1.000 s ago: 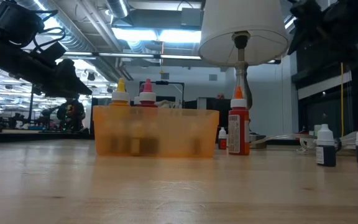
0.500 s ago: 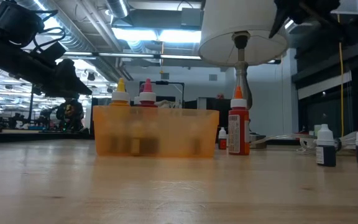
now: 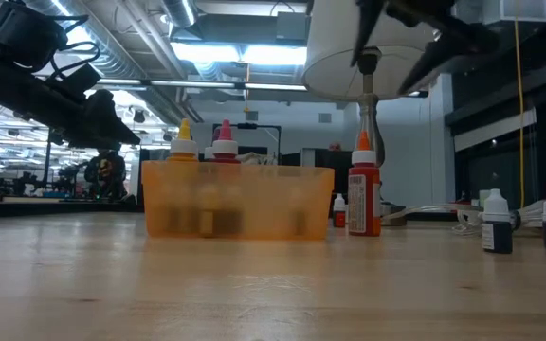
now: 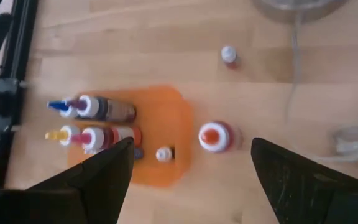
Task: Pick & Place food coloring
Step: Put the small orange food coloring bottle into the orange bin
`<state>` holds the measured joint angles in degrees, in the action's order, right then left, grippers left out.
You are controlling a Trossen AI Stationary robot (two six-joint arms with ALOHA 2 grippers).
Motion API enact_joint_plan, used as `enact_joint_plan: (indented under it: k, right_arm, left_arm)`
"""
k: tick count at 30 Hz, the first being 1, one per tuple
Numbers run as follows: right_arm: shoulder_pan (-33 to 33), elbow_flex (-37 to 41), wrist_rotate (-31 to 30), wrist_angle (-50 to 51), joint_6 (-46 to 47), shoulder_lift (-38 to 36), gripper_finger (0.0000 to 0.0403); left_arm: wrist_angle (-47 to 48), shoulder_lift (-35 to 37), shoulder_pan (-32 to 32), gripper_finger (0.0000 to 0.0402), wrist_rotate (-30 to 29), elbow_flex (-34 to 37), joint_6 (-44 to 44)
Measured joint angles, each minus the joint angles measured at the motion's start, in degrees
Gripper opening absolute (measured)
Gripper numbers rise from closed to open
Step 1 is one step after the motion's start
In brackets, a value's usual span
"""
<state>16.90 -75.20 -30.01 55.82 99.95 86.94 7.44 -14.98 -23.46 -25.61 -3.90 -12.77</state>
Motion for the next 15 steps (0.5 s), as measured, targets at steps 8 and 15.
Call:
enact_joint_plan:
  k: [8, 15]
  right_arm:
    - [-3.79, -6.7, -3.67, 2.95, -2.75, 8.8, 0.0323]
    - [-5.88, -7.69, -3.23, 4.47, -1.93, 13.79, 0.0323]
  left_arm:
    - [0.0, 0.0, 0.0, 0.0322, 0.0, 0.0, -0.01]
    - [0.02, 0.01, 0.0, 0.0323, -0.02, 0.01, 0.0]
